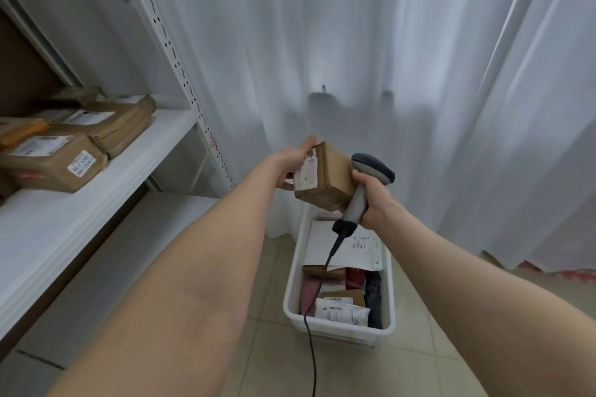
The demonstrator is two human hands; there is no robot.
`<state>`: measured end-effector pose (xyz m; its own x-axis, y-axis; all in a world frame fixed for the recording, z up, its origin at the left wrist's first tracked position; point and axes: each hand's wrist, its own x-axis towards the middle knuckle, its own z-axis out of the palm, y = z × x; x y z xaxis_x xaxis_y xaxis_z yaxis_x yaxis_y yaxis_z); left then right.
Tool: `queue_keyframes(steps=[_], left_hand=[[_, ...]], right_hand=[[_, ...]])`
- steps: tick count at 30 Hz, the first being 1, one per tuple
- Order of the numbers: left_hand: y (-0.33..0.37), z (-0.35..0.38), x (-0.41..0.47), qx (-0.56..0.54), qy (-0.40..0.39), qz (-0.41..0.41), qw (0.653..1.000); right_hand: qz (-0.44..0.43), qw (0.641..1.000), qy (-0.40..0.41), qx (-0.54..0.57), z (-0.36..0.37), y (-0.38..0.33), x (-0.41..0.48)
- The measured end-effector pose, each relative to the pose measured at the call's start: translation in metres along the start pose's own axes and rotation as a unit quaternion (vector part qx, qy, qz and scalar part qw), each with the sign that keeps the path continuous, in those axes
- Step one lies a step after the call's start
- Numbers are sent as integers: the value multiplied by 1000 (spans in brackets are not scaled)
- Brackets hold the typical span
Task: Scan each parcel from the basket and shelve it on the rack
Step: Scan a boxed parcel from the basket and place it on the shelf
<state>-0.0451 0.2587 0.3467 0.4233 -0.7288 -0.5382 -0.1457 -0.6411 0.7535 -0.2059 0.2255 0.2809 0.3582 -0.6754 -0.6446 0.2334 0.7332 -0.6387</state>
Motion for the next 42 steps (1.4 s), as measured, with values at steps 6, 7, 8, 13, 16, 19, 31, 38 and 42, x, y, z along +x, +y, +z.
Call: queue_keyframes(steps=[6, 7, 8, 13, 16, 19, 31, 38, 42], left_hand=[[-7, -13, -19, -92, -27, -40, 995], [-9, -16, -20, -112, -37, -52, 992], [-10, -18, -22, -129, -50, -63, 988], [-15, -36, -30, -168, -109, -97, 975], [-16, -44, -34, -176, -113, -99, 973], [-17, -45, -36, -140, -63, -69, 986], [-33, -52, -33, -128, 51, 85, 987], [-39, -69, -42, -165, -7, -17, 986], [-42, -72, -46, -176, -63, -32, 982]], right_hand=[[5, 999, -6, 39, 13, 5, -25], [4, 999, -7, 42, 16, 6, -28], [3, 999, -7, 42, 19, 7, -31], [-14, 999, -3, 32, 34, 15, -43], [-21, 1000, 6, 22, 41, 20, -46], [-11, 1000, 24, 8, 46, 21, -48], [8, 1000, -18, 11, 62, 28, -65], [-12, 1000, -7, 0, 64, 31, -69], [-14, 1000, -2, -15, 66, 33, -72]])
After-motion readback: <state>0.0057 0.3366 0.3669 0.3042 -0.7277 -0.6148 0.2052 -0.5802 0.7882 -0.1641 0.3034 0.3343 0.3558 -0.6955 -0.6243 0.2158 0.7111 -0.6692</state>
